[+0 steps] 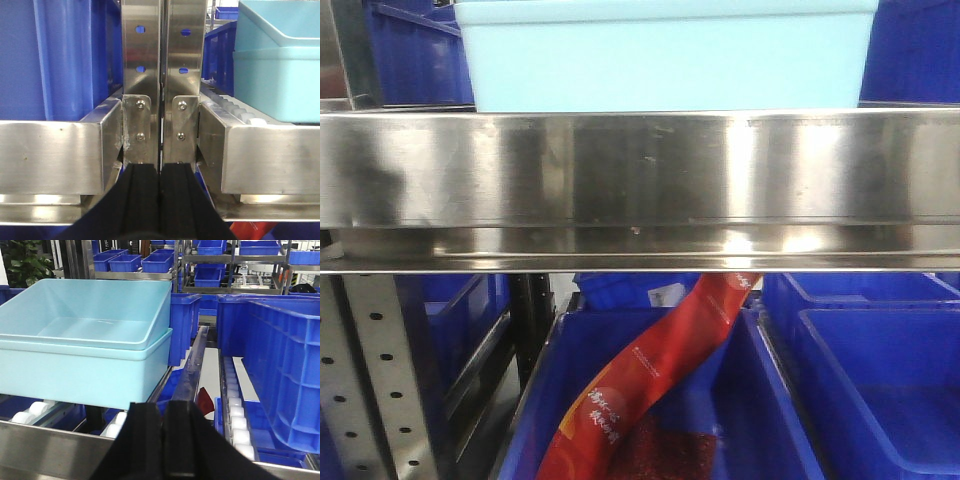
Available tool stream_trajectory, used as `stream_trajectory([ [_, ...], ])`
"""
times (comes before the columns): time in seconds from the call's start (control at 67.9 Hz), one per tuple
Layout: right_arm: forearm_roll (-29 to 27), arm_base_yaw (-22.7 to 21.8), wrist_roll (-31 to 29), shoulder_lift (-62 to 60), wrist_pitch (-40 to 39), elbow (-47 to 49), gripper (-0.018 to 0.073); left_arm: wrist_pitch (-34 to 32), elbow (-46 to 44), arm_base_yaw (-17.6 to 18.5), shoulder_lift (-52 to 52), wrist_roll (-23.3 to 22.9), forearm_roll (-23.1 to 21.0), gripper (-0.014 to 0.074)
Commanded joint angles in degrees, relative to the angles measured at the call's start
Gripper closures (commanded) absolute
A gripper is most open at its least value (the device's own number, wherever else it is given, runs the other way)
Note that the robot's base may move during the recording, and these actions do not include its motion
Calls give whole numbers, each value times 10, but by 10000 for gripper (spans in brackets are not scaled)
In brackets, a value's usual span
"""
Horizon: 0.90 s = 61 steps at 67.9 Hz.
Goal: Move two blue bins to right shelf middle
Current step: 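Open both grippers and pull them back from the bin's side walls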
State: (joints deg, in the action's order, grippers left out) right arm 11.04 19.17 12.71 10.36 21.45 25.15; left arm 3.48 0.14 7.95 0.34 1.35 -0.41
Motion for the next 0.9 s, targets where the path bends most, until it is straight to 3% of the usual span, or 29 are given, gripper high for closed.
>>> stream_trajectory([
  [0.0,7,-1,-2,-3,-10,-1,721,-15,-1,-2,-3,1,-5,707],
  [0.427,-8,-6,-3,-3,-26,-2,721,-15,-1,-2,-3,1,-5,707],
  [0.604,-129,-81,-124,-3,-65,-24,721,-15,-1,-2,-3,1,-5,707],
  [0.766,-180,-162,-124,-8,-107,-89,721,-15,-1,-2,-3,1,-5,707],
  [0.884,-180,-178,-124,-30,-139,-148,721,-15,-1,-2,-3,1,-5,707],
])
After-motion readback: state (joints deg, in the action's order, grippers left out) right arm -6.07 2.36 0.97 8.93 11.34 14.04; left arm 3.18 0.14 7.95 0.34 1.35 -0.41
